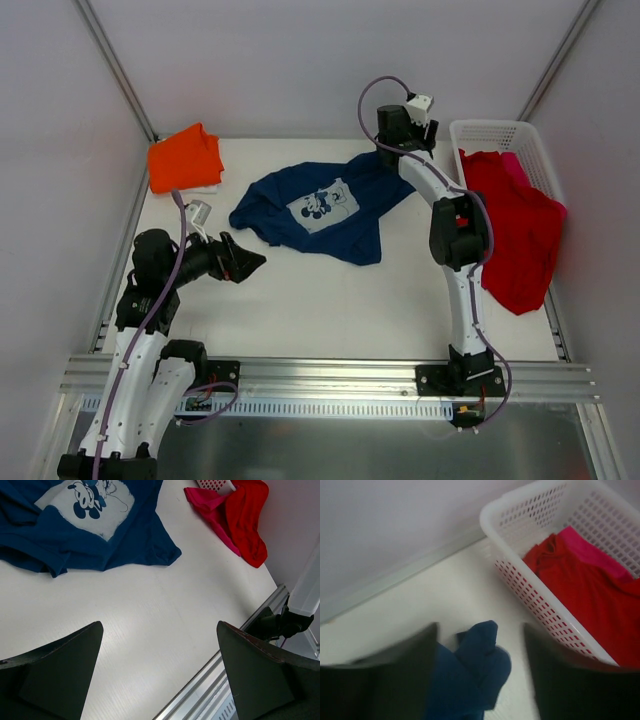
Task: Fold and stack the t-shirts
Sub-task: Flatten out the tshirt
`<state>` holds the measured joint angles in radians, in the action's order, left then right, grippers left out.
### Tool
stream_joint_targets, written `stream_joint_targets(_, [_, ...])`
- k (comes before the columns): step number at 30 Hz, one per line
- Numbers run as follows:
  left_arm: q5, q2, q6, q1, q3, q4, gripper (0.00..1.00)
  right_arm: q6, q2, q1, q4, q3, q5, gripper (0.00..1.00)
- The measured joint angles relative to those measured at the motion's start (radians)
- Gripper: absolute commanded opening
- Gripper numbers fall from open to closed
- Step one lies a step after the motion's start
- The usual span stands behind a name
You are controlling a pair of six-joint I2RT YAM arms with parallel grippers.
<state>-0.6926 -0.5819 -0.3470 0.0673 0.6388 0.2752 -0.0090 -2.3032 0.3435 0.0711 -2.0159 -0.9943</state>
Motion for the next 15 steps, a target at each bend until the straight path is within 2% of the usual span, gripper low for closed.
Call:
stream_joint_targets(4, [0.013,-0.002,0.0,0.013,0.0,0.0,0.99,0.017,-0.092,-0.066,0.196,-0.14,0.002,0.99])
stream_joint_targets(7, [0.018,-0.004,0.002,0.019,0.0,0.0,0.99,0.077,-0.046,-0.124,0.268,-0.111,0.02,0.99])
stream_joint_targets(9, [0.019,-0.01,0.003,0.019,0.0,0.0,0.99,0.116,0.05,-0.15,0.296,0.006,0.026,0.99])
stream_joint_targets(11, [0.02,-0.014,0.004,0.019,0.0,0.001,0.99,0.156,0.249,-0.151,0.293,0.247,0.052,1.0])
stream_joint_targets(15, [0.023,-0.032,0.003,0.032,0.0,0.0,0.99,0.212,0.633,-0.055,0.254,0.594,0.087,0.99])
